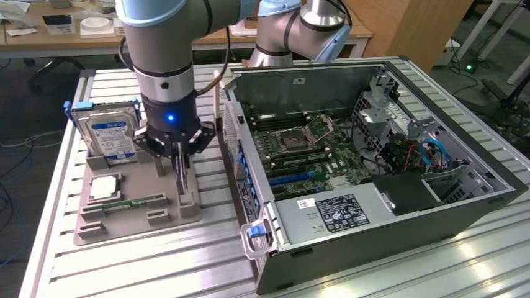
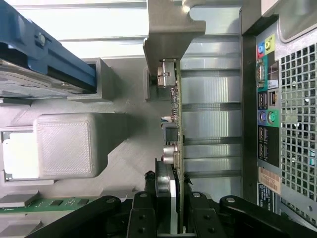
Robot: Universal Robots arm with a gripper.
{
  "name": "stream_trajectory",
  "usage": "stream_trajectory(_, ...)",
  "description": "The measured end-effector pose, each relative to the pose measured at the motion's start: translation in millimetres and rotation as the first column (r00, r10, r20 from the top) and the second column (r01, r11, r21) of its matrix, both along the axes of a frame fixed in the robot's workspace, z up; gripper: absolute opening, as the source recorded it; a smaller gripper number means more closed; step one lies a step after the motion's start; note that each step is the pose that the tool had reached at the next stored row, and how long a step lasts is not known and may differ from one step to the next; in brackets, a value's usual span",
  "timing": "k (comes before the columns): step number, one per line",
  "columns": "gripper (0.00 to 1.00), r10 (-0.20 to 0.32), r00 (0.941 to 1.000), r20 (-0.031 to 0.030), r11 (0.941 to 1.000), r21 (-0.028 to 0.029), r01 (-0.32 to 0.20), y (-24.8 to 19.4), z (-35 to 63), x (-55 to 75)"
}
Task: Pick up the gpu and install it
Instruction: 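Pick up the gpu and move the gpu toward the slot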
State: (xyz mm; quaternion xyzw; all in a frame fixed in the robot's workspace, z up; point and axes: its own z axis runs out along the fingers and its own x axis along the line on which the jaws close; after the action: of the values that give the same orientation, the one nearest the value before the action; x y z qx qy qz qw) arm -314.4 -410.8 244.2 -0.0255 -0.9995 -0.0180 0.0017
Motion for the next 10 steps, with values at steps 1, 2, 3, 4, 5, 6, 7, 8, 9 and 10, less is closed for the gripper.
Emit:
stream_trajectory(1,0.28,0.000,1.0000,-0.0001,1.0000,0.0001,0.000,0.0,2.0,0.0)
stream_trajectory(2,0.28,0.000,1.0000,-0.0001,1.0000,0.0007,0.000,0.0,3.9,0.0)
stream_trajectory(3,0.28,0.000,1.0000,0.0000,1.0000,0.0014,0.000,0.0,5.8,0.0)
stream_trajectory(4,0.28,0.000,1.0000,0.0000,1.0000,0.0020,0.000,0.0,7.5,0.0)
stream_trajectory(5,0.28,0.000,1.0000,0.0000,1.0000,0.0028,0.000,0.0,9.6,0.0)
stream_trajectory(6,0.28,0.000,1.0000,0.0000,1.0000,0.0037,0.000,0.0,11.3,0.0)
stream_trajectory(7,0.28,0.000,1.0000,0.0000,1.0000,0.0057,0.000,-0.1,12.5,0.1)
stream_trajectory(8,0.28,0.000,1.0000,0.0000,1.0000,0.0083,0.000,-0.2,13.6,0.1)
stream_trajectory(9,0.28,0.000,1.0000,0.0000,0.9999,0.0109,0.000,-0.2,14.7,0.0)
stream_trajectory(10,0.28,0.000,1.0000,0.0000,0.9999,0.0134,0.000,-0.2,15.8,0.0)
